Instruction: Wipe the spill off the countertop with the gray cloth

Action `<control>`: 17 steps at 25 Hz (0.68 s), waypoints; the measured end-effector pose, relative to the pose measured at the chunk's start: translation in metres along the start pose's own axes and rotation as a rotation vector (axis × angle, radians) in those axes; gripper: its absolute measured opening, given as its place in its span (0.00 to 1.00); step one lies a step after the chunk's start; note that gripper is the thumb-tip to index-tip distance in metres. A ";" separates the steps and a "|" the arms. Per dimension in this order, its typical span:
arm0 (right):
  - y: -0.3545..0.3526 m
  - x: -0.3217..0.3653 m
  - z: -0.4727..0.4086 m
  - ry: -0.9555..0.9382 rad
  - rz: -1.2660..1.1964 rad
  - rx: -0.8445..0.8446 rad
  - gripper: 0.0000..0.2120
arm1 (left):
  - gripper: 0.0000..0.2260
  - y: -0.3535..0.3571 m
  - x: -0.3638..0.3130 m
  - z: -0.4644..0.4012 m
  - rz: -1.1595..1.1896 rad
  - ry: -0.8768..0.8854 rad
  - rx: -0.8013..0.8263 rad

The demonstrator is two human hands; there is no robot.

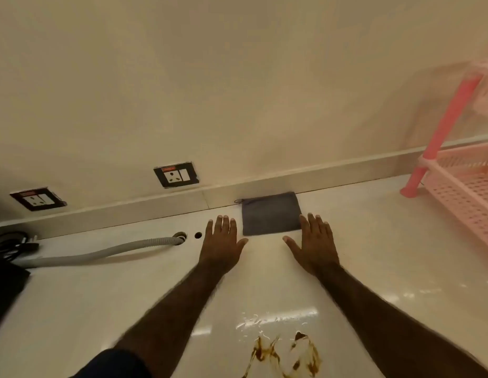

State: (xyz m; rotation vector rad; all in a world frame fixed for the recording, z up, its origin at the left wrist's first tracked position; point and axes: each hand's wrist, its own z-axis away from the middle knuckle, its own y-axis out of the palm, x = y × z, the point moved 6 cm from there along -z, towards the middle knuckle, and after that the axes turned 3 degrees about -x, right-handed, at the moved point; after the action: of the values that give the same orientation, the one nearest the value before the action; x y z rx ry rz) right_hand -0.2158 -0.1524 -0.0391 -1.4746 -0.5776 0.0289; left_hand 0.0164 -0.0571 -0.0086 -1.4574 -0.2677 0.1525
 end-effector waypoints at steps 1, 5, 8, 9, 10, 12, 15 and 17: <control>0.004 -0.005 -0.007 0.045 -0.069 -0.001 0.44 | 0.32 0.008 -0.003 -0.008 0.040 -0.008 0.029; 0.004 -0.012 -0.030 0.129 -0.199 -0.052 0.40 | 0.29 0.023 -0.015 -0.029 0.186 -0.015 0.029; -0.002 -0.008 -0.047 0.176 -0.284 -0.090 0.36 | 0.26 0.025 -0.027 -0.039 0.275 -0.081 -0.055; -0.003 -0.007 -0.053 0.189 -0.319 -0.091 0.34 | 0.25 0.024 -0.028 -0.042 0.335 -0.125 -0.096; -0.002 -0.005 -0.058 0.204 -0.352 -0.081 0.33 | 0.24 0.022 -0.029 -0.046 0.410 -0.166 -0.132; 0.002 -0.001 -0.068 0.231 -0.431 -0.068 0.32 | 0.25 0.019 -0.029 -0.057 0.596 -0.269 -0.161; 0.006 -0.003 -0.083 0.312 -0.498 -0.023 0.38 | 0.30 0.021 -0.022 -0.073 0.992 -0.586 -0.077; 0.011 -0.005 -0.089 0.380 -0.485 0.043 0.40 | 0.30 0.027 -0.022 -0.078 1.181 -0.741 0.003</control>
State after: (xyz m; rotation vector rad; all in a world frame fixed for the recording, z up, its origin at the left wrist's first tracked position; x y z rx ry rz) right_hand -0.1825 -0.2352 -0.0500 -1.2242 -0.6017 -0.6015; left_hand 0.0184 -0.1340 -0.0446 -1.3388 0.0395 1.6537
